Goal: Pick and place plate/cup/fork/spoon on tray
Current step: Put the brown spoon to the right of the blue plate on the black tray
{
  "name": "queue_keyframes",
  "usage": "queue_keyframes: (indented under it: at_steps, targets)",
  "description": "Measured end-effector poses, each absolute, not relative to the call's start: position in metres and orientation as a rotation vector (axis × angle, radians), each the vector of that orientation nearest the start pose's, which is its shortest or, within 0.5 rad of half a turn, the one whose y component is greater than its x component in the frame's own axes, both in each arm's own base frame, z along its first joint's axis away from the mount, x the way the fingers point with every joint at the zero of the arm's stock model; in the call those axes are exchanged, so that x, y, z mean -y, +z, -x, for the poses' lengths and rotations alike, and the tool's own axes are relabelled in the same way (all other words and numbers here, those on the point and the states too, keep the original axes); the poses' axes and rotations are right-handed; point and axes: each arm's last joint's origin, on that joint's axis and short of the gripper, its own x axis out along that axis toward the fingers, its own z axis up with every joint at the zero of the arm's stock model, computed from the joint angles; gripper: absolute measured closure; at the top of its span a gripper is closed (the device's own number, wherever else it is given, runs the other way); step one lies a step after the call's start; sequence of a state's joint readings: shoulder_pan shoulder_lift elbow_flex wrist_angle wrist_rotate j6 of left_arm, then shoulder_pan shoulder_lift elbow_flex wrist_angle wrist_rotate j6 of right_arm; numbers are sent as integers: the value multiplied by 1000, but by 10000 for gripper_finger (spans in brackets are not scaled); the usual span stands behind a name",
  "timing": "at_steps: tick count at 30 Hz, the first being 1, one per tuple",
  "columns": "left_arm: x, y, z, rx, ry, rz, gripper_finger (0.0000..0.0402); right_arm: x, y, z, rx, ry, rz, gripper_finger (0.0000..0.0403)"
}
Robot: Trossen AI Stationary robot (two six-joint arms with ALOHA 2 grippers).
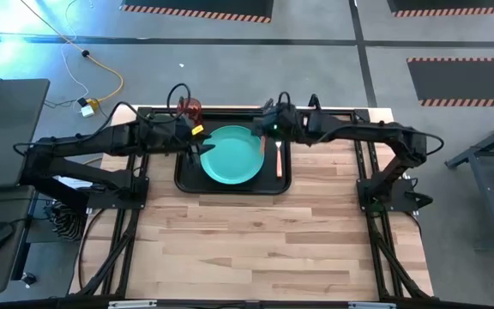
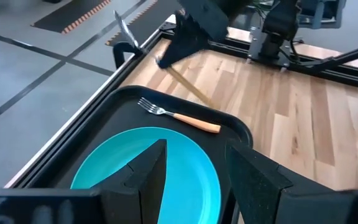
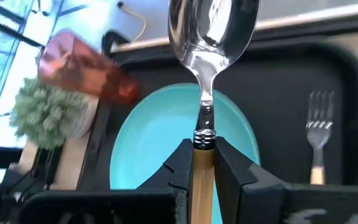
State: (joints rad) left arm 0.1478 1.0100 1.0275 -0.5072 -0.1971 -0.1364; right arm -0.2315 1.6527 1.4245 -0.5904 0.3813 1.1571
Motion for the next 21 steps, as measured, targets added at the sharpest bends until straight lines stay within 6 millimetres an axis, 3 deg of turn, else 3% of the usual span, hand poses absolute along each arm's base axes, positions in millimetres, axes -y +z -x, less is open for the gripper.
queue_keyframes:
  at_steps: [3, 8, 13, 21]
  targets:
    - [-40, 346, -205, -467, 387, 125, 245, 106, 308, -341, -406, -1014, -992, 380]
    - [-44, 346, -204, -465, 409, 137, 245, 123, 305, -334, -472, -1048, -1017, 380]
    - [-48, 346, -203, -461, 428, 142, 245, 136, 285, -339, -575, -1039, -1057, 380]
    - [-53, 347, -202, -451, 458, 166, 245, 138, 251, -352, -724, -1040, -1079, 380]
